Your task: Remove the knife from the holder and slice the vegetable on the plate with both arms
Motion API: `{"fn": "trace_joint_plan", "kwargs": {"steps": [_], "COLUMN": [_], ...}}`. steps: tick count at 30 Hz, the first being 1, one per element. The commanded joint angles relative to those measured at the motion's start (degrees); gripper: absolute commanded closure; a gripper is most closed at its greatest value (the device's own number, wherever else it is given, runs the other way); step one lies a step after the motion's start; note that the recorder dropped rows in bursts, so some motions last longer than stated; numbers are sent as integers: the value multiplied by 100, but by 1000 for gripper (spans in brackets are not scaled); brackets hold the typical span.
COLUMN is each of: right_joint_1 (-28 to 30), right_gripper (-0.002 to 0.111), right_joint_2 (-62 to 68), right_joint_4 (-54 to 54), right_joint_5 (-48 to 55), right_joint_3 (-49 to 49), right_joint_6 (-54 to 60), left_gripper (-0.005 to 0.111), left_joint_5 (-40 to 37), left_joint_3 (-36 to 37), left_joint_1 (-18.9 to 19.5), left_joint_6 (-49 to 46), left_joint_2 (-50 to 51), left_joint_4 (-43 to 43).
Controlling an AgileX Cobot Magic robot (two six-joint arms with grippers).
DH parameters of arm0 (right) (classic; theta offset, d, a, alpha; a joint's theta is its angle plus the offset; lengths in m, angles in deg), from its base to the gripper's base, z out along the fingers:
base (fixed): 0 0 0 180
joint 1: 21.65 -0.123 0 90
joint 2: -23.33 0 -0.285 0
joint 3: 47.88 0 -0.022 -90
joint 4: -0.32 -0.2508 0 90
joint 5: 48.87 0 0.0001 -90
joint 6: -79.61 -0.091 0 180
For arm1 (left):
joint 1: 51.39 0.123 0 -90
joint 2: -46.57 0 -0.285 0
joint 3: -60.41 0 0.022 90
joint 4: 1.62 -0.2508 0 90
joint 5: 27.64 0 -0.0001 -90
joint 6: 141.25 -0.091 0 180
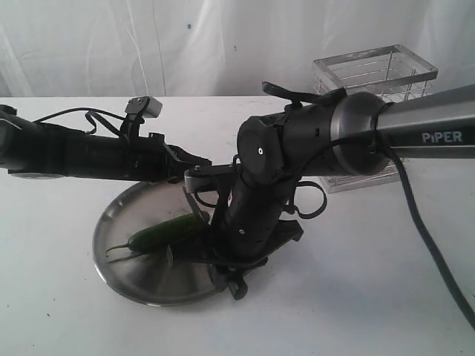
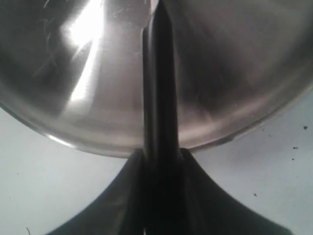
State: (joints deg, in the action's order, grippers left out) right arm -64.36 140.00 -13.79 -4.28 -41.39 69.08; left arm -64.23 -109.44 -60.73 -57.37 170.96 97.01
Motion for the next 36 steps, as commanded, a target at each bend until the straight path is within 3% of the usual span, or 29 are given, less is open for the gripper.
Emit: {"fn": "trace_joint_plan", "kwargs": {"steps": [1, 10, 19, 36], "right_joint_1": [-18, -143, -823, -863], "right_gripper": [108, 108, 108, 108], "right_joint_2": [-25, -25, -25, 37], "right_joint_4": [314, 959, 2470, 2196], "right_joint_5": [-57, 104, 35, 30], "right_joint_3": [15, 15, 15, 15], "right_joint_6": [-232, -839, -2861, -2796], "left_gripper": [107, 107, 107, 107], "left_joint_5": [-339, -468, -452, -561], "left_joint_3": [-91, -101, -101, -101], "left_joint_1": [11, 11, 11, 1], "left_joint_6": [-30, -30, -30, -30], "left_joint_2": [-5, -5, -5, 228], "left_joint_4": [131, 131, 131, 131]}}
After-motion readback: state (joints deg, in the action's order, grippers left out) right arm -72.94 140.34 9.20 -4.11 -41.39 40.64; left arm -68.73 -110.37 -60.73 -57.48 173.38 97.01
